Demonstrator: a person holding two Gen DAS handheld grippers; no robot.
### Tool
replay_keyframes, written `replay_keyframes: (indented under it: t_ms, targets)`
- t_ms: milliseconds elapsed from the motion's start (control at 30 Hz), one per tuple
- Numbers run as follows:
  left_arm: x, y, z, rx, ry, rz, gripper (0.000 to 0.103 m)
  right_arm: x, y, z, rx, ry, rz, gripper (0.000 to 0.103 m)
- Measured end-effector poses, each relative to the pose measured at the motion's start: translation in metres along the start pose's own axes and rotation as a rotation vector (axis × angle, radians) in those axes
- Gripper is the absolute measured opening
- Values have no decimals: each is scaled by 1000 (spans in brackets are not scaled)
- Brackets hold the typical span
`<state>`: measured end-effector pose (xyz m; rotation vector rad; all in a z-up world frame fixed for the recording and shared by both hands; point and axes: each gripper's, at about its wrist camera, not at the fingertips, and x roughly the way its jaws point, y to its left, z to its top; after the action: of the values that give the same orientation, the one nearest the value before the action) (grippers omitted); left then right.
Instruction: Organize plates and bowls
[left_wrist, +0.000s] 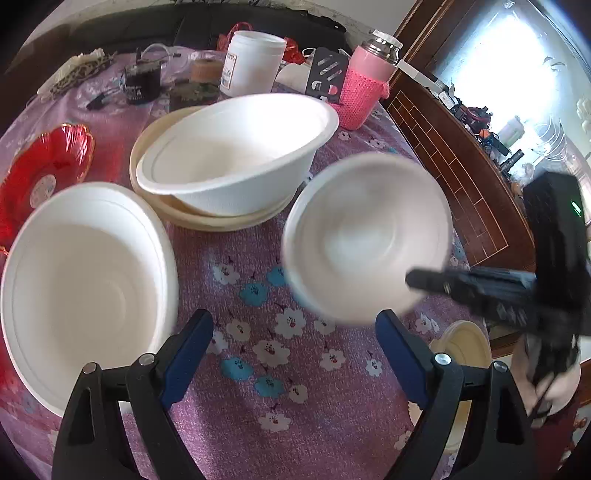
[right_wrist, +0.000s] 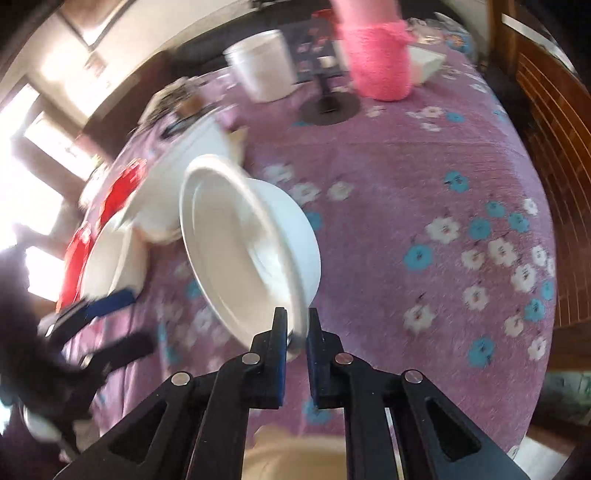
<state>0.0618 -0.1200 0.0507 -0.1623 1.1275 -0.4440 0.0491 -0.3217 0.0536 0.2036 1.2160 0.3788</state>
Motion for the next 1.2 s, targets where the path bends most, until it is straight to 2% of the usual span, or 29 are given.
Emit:
replay_keyframes:
  t_ms: [67, 100, 200, 267, 500, 700, 833, 1000, 1133, 1167, 1200]
  targets:
    - [0, 0, -1, 6, -2, 2, 89, -3, 7, -9, -30, 19, 63, 10]
    - [1, 0, 0, 8, -3, 4, 89, -4, 9, -12, -37, 27, 63, 10]
    - [7, -4, 1, 22, 6, 24, 89, 0, 12, -14, -43, 32, 1, 11]
    - [12, -6, 1, 32, 9, 35, 89, 3, 13, -12, -41, 25, -7, 12]
    - [25, -11, 9, 64, 7, 84, 89, 17, 10, 8, -1, 20, -102, 14]
    - [25, -7, 12, 41, 19, 25, 89, 35, -9, 16, 98, 50, -161, 17]
    - [22, 0, 16, -1, 20, -27, 89, 26, -6, 14, 51, 30, -221, 17]
    - [27, 5, 25, -78, 33, -79, 89, 24, -22, 11, 91, 38, -197, 18]
    - [36, 1, 28, -101, 60, -82, 89, 25, -29, 9, 117, 41, -169, 18]
    - [38, -2, 29, -95, 62, -79, 85, 25, -30, 9, 120, 40, -166, 18]
    - [39, -6, 30, -85, 63, -78, 74, 25, -31, 8, 123, 38, -164, 18]
